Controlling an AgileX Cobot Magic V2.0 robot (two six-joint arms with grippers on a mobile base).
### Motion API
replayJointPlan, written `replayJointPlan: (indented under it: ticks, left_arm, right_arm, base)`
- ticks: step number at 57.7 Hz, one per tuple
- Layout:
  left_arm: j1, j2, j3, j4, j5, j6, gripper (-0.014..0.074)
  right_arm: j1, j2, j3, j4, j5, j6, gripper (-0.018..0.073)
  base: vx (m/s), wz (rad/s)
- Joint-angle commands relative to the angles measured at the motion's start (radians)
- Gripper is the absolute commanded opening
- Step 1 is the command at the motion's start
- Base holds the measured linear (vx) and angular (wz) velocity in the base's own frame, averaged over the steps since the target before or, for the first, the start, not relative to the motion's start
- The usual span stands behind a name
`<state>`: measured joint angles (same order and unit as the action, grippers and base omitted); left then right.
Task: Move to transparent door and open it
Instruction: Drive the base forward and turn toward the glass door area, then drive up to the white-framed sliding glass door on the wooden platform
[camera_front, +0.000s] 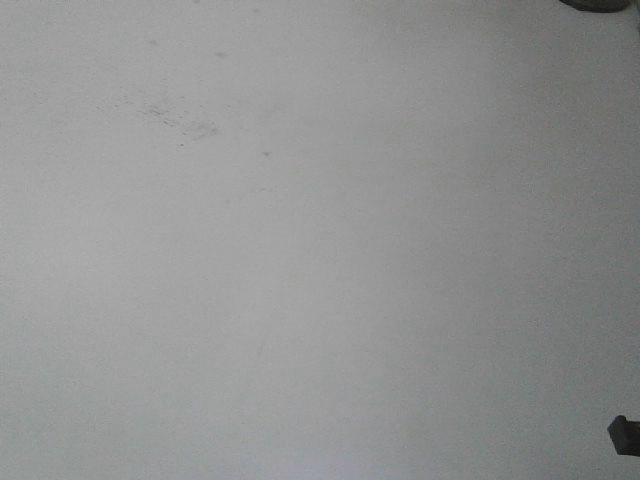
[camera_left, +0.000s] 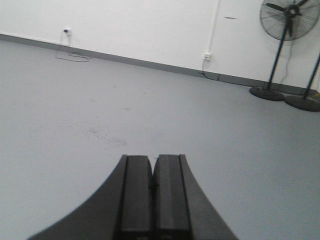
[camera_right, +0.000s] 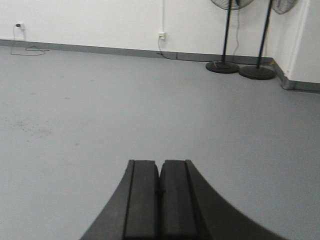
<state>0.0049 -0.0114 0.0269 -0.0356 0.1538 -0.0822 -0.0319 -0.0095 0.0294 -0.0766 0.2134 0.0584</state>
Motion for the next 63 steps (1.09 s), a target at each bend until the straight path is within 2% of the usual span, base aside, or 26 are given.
replayJointPlan:
  ticks: [1, 22, 63]
  left_arm:
    - [-0.003, -0.002, 0.023, -0.009, -0.079, -0.006, -0.0006]
    - [-0.003, -0.002, 0.023, -0.009, -0.079, -0.006, -0.0006]
    - [-0.003, -0.002, 0.023, -0.009, -0.079, -0.006, -0.0006]
  right_arm:
    - [0.002, -0.015, 0.014, -0.004, -0.084, -0.006, -0.0008]
    - [0.002, -0.015, 0.014, -0.004, -0.084, -0.006, -0.0008]
    - [0.002, -0.015, 0.014, -0.004, -0.084, -0.006, -0.0008]
  base:
    - [0.53, 0.28]
    - [0.54, 0.39]
    - [0.54, 0.54]
